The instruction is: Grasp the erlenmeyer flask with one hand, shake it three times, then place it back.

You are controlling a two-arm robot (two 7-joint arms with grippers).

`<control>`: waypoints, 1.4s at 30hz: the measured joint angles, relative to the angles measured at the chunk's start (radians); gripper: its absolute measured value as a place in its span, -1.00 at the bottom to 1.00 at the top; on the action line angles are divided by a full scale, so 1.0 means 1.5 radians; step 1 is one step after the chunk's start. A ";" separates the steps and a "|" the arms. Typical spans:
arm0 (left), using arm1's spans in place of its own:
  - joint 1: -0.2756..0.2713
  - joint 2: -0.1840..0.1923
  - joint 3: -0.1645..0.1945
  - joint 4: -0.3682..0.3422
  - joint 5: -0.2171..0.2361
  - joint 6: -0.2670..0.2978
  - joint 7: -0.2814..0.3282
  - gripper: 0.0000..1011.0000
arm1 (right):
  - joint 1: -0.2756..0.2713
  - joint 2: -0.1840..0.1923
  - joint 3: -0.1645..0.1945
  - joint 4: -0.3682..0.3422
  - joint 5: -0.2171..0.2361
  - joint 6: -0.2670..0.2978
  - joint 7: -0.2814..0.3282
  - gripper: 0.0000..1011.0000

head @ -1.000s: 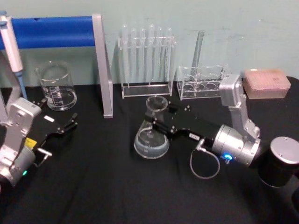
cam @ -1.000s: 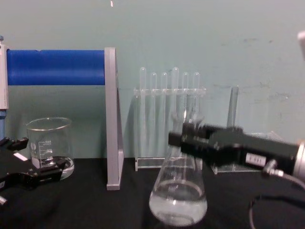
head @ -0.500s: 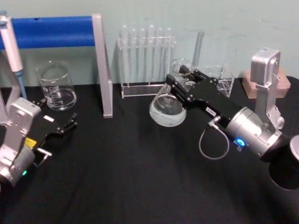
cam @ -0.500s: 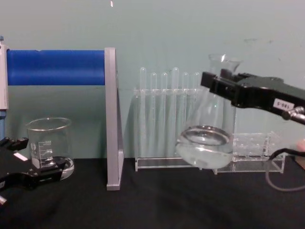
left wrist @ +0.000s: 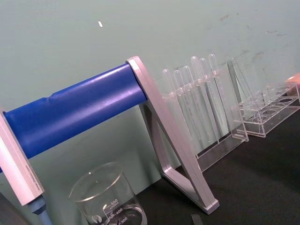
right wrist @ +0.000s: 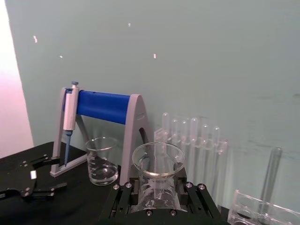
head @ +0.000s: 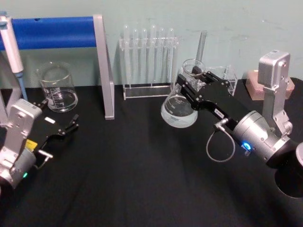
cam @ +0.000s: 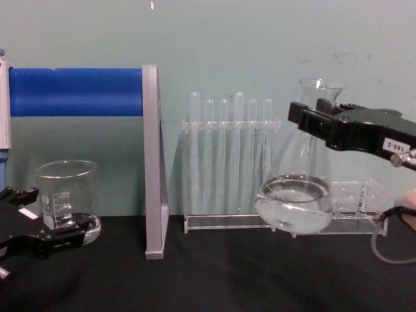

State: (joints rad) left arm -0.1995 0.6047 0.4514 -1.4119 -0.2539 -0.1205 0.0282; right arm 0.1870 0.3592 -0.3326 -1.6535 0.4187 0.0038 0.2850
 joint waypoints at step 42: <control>0.000 0.000 0.000 0.000 0.000 0.000 0.000 0.98 | 0.076 0.017 -0.135 0.040 0.057 -0.027 0.190 -0.11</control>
State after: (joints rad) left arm -0.1995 0.6047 0.4514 -1.4120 -0.2539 -0.1205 0.0283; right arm 0.3017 0.3845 -0.5358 -1.5942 0.5042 -0.0364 0.5707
